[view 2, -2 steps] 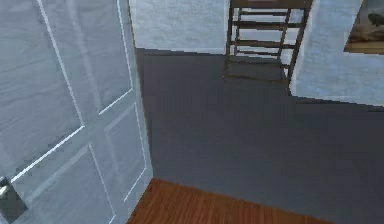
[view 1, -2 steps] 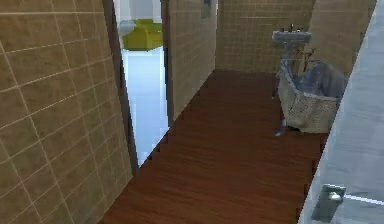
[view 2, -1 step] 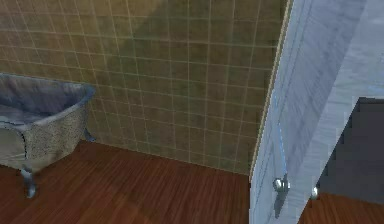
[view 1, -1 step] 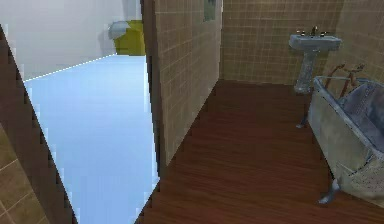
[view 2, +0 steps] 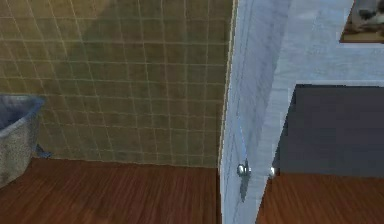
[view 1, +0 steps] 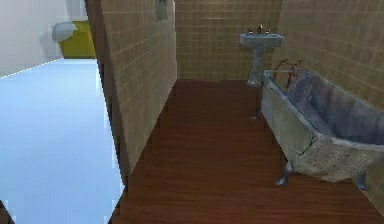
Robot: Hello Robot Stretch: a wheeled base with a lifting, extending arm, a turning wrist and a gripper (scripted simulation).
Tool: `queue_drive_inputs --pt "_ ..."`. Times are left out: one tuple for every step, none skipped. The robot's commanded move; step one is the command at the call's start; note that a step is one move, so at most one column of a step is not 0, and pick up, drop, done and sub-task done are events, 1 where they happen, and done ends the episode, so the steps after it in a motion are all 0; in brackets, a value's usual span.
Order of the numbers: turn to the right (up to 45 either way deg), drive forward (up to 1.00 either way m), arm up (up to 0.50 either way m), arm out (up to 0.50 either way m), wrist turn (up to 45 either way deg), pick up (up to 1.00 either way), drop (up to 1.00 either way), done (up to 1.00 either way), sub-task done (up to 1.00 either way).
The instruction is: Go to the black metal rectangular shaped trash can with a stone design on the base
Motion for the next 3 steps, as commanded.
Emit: queue_drive_inputs --pt "0.0 0.85 0.00 0.00 0.0 0.00 0.00 0.00 0.00" --pt "-45.0 0.00 0.00 0.00 0.0 0.00 0.00 0.00 0.00" --pt "-15.0 0.00 0.00 0.00 0.0 0.00 0.00 0.00 0.00"
